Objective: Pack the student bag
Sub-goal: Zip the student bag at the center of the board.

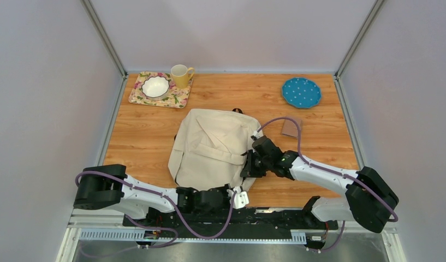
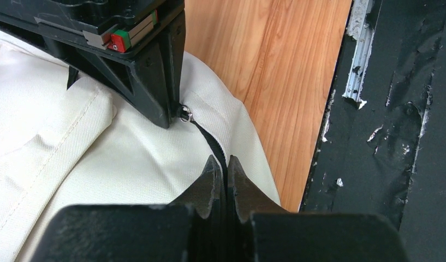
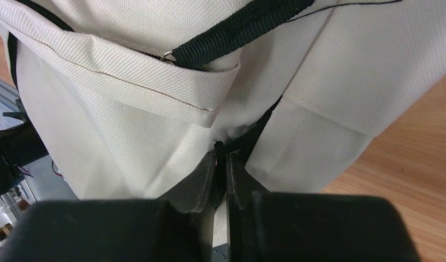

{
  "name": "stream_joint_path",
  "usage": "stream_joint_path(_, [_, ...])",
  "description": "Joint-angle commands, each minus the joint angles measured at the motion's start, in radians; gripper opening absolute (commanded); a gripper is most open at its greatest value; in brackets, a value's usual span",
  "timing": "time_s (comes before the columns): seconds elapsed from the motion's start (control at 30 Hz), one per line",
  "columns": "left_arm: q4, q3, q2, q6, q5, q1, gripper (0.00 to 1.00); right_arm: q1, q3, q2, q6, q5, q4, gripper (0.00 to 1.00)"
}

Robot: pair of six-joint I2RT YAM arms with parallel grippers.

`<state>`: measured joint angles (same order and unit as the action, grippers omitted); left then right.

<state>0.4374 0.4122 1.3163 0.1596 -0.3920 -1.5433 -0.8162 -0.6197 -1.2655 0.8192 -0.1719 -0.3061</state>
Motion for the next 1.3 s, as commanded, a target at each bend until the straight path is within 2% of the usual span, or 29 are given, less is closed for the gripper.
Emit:
stream_joint_path(0.0, [0.044, -0.006, -0.032, -0.018, 0.008, -0.011, 0.0, -0.006, -0.003, 0.011, 0.02, 0.069, 0.03, 0.06])
stream_joint_path(0.03, [0.043, -0.007, -0.034, -0.02, 0.008, -0.011, 0.0, -0.006, -0.005, 0.03, 0.021, 0.102, 0.025, 0.01])
stream_joint_path(0.07, [0.041, -0.009, -0.035, -0.02, 0.007, -0.011, 0.0, -0.006, -0.005, 0.04, 0.02, 0.124, 0.015, 0.0])
stream_joint_path(0.3, [0.014, -0.016, -0.074, -0.011, 0.044, -0.011, 0.0, 0.023, 0.006, 0.115, 0.021, 0.346, 0.021, 0.0])
stream_joint_path(0.43, [0.014, -0.039, -0.092, -0.003, 0.061, -0.014, 0.0, 0.086, 0.017, 0.135, 0.026, 0.402, 0.077, 0.0])
stream_joint_path(0.73, [0.003, -0.038, -0.091, -0.017, 0.073, -0.018, 0.0, 0.178, -0.002, 0.08, 0.02, 0.431, 0.162, 0.0])
stream_joint_path(1.0, [0.001, -0.023, -0.059, -0.038, 0.051, -0.02, 0.0, 0.192, 0.037, 0.12, 0.032, 0.393, 0.191, 0.0])
stream_joint_path(1.03, [-0.008, -0.009, -0.051, -0.045, 0.038, -0.018, 0.02, 0.19, 0.046, 0.127, 0.032, 0.382, 0.187, 0.04])
stream_joint_path(1.07, [-0.014, -0.003, -0.046, -0.051, 0.029, -0.018, 0.19, 0.19, 0.058, 0.138, 0.026, 0.377, 0.173, 0.1])
stream_joint_path(1.1, [-0.029, 0.011, -0.037, -0.057, 0.018, -0.02, 0.24, 0.19, 0.064, 0.158, 0.029, 0.379, 0.159, 0.24])
stream_joint_path(1.17, [-0.046, 0.022, -0.032, -0.063, -0.017, -0.018, 0.3, 0.192, 0.084, 0.187, 0.026, 0.396, 0.107, 0.38])
stream_joint_path(1.2, [-0.055, 0.026, -0.034, -0.071, -0.034, -0.02, 0.32, 0.193, 0.089, 0.221, 0.024, 0.405, 0.085, 0.49])
stream_joint_path(1.27, [-0.062, 0.025, -0.043, -0.077, -0.091, -0.02, 0.39, 0.198, 0.103, 0.261, 0.023, 0.422, 0.036, 0.56])
